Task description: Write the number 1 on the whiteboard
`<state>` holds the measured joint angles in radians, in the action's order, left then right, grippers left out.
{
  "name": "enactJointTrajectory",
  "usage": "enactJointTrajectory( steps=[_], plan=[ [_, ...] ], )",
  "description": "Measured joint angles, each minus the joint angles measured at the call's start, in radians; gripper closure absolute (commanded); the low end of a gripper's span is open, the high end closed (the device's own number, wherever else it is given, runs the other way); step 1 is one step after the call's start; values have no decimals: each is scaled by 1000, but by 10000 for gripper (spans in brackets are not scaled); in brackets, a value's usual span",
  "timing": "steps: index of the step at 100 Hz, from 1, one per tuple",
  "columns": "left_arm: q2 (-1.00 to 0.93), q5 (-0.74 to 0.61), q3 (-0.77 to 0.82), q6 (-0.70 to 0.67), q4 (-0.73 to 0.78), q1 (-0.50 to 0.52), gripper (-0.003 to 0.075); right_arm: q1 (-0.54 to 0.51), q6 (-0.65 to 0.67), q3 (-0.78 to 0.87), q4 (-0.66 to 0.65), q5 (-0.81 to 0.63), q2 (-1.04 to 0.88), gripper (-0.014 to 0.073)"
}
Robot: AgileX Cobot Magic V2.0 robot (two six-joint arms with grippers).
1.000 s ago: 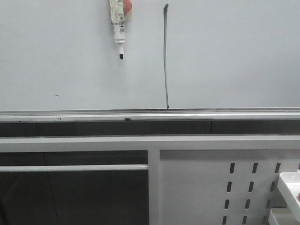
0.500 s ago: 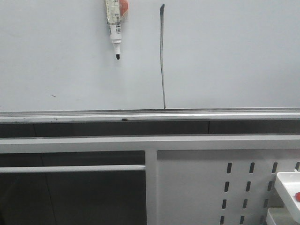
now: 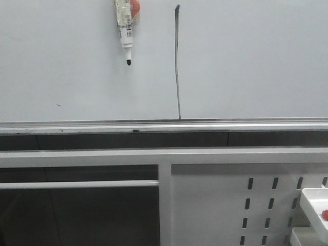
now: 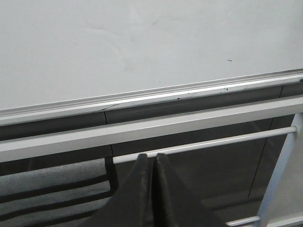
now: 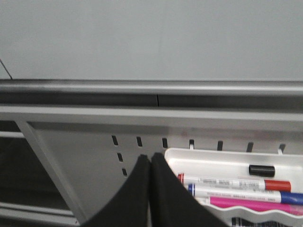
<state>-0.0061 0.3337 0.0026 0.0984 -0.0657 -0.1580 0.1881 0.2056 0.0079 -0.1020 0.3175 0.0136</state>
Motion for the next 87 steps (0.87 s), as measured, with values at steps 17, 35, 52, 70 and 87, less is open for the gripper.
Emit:
enactJointTrajectory(
  steps=[17, 35, 52, 70, 87],
  plan=[
    [0, 0, 0, 0, 0, 0, 740, 0, 0, 0, 4, 10, -21, 643],
    [0, 0, 0, 0, 0, 0, 740, 0, 0, 0, 6, 10, -21, 643],
    [0, 0, 0, 0, 0, 0, 740, 0, 0, 0, 6, 10, -22, 643],
    [0, 0, 0, 0, 0, 0, 740, 0, 0, 0, 6, 10, -22, 643],
    [0, 0, 0, 0, -2, 0, 740, 0, 0, 0, 6, 10, -23, 643]
  ],
)
